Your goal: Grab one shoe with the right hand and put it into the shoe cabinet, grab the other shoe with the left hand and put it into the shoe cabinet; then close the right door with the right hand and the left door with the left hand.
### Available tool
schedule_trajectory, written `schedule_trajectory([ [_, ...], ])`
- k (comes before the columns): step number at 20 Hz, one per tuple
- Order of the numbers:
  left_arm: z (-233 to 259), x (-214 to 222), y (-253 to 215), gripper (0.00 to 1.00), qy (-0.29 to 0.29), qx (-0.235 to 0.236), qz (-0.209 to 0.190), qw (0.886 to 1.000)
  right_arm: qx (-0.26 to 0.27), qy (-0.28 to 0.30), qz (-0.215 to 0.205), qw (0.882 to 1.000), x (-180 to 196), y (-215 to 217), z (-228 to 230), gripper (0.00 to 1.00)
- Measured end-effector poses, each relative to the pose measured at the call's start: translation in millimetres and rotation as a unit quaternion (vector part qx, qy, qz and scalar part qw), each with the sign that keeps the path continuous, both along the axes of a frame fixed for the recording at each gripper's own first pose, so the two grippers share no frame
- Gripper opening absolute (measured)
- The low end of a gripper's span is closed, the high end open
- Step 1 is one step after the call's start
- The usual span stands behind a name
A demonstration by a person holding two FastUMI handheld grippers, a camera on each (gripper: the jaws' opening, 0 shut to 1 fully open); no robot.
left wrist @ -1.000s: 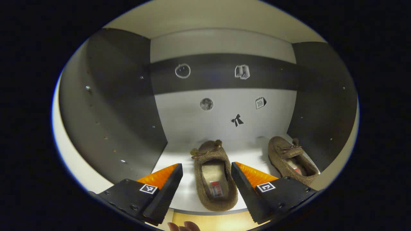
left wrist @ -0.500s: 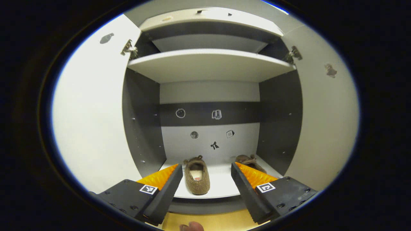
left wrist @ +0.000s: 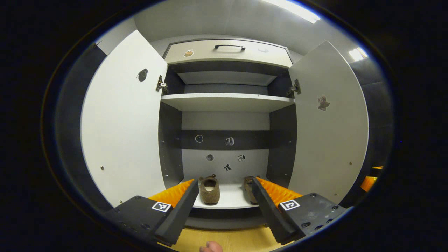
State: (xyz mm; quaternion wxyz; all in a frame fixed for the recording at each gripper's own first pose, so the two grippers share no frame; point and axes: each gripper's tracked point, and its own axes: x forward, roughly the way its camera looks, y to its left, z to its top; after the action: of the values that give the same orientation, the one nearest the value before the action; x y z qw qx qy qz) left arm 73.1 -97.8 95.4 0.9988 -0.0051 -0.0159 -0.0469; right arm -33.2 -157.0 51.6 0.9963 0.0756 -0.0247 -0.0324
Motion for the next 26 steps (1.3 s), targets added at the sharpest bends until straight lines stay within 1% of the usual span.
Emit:
schedule_trajectory([
  [1, 1, -6, 0, 0.96, -0.001, 0.001, -0.002, 1.000, 0.000, 0.002, -0.007, 1.000, 3, -10, 0, 0.96],
  [3, 1, -18, 2, 0.96, -0.003, 0.005, 0.000, 1.000, -0.001, 0.004, -0.016, 1.000, 7, -28, 1, 0.96],
  [6, -1, -33, 0, 0.96, -0.003, 0.000, -0.003, 1.000, -0.006, 0.006, -0.035, 0.999, 23, -57, -1, 0.96],
  [7, -3, -37, -3, 0.94, -0.002, -0.004, -0.008, 1.000, -0.005, 0.010, -0.037, 0.999, 29, -62, -4, 0.96],
  [8, -4, -41, -7, 0.96, -0.001, -0.006, -0.016, 1.000, -0.001, 0.015, -0.037, 0.999, 36, -67, -7, 0.97],
  [9, -5, -43, -9, 0.96, -0.003, -0.006, -0.022, 1.000, 0.003, 0.019, -0.035, 0.999, 43, -70, -10, 1.00],
  [10, -5, -45, -8, 0.96, -0.003, -0.003, -0.022, 1.000, 0.005, 0.020, -0.033, 0.999, 50, -71, -12, 0.98],
  [13, -7, -47, -4, 0.97, -0.002, 0.001, -0.013, 1.000, 0.007, 0.022, -0.020, 1.000, 71, -68, -15, 0.98],
  [15, -10, -47, 1, 0.97, 0.002, -0.001, -0.008, 1.000, 0.007, 0.023, -0.008, 1.000, 77, -60, -15, 0.98],
  [18, -15, -48, 11, 0.96, 0.008, 0.005, -0.001, 1.000, -0.005, 0.018, -0.010, 1.000, 77, -55, -14, 0.98],
  [20, -19, -48, 16, 0.96, 0.012, 0.008, 0.000, 1.000, -0.004, 0.020, -0.002, 1.000, 75, -45, -14, 0.98],
  [26, -26, -51, 30, 0.97, 0.020, -0.009, -0.004, 1.000, -0.003, 0.024, 0.007, 1.000, 74, -18, -15, 0.98],
])
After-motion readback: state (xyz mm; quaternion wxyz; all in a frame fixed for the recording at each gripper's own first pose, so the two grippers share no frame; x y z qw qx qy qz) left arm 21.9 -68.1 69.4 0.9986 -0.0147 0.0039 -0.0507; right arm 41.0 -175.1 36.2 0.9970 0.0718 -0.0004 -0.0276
